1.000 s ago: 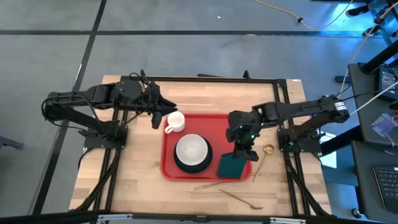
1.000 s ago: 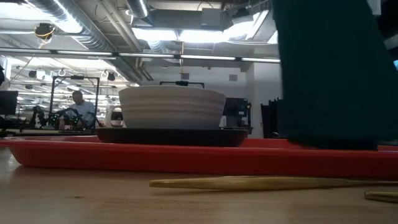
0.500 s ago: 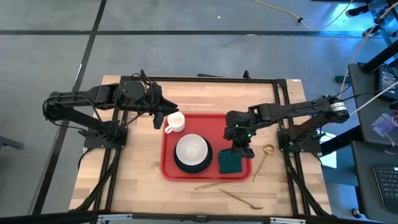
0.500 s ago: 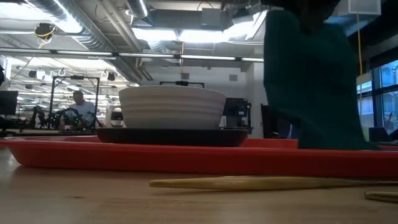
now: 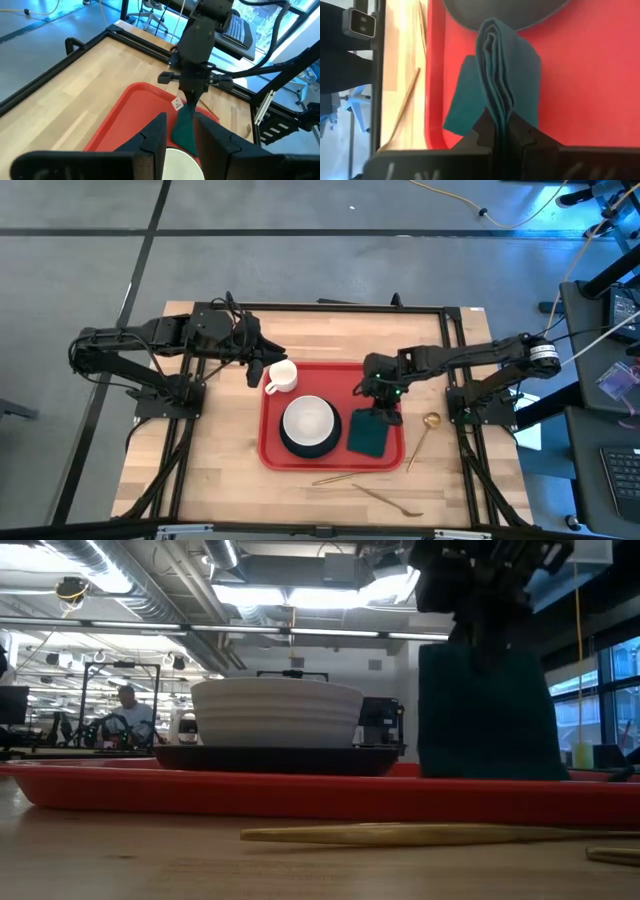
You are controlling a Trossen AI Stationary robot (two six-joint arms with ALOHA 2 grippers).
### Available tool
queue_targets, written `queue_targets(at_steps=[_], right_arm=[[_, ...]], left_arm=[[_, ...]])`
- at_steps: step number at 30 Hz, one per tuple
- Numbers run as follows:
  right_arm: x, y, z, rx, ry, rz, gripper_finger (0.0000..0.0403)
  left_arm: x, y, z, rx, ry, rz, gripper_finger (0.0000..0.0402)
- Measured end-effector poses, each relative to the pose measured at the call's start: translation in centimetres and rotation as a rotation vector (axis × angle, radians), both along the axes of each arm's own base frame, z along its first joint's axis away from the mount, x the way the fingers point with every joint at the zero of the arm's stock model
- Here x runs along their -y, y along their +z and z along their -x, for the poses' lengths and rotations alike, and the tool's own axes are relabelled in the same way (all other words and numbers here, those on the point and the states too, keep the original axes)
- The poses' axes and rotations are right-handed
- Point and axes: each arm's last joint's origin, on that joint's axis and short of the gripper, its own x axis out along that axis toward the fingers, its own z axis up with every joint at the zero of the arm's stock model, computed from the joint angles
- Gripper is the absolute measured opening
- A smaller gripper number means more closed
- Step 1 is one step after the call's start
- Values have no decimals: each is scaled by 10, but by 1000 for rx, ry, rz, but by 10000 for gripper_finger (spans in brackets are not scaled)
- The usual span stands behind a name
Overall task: Set up tray
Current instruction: Put the green napkin to the right of the black plate on the red tray
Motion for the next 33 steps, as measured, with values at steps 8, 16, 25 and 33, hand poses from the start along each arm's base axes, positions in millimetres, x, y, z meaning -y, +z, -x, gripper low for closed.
queue_targets(at_steps=[8, 16, 25, 33], right_arm=[[6, -14, 0, 77, 29, 34, 15], [14, -15, 0, 93, 40, 129, 15], [16, -15, 0, 91, 14, 180, 28], [16, -15, -1, 88, 3, 206, 72]], left_arm=[[-1, 0, 0, -2, 26, -23, 88], [-1, 0, 0, -2, 36, -29, 88], [-1, 0, 0, -3, 36, -29, 88], [-1, 0, 1, -9, 36, -29, 88]])
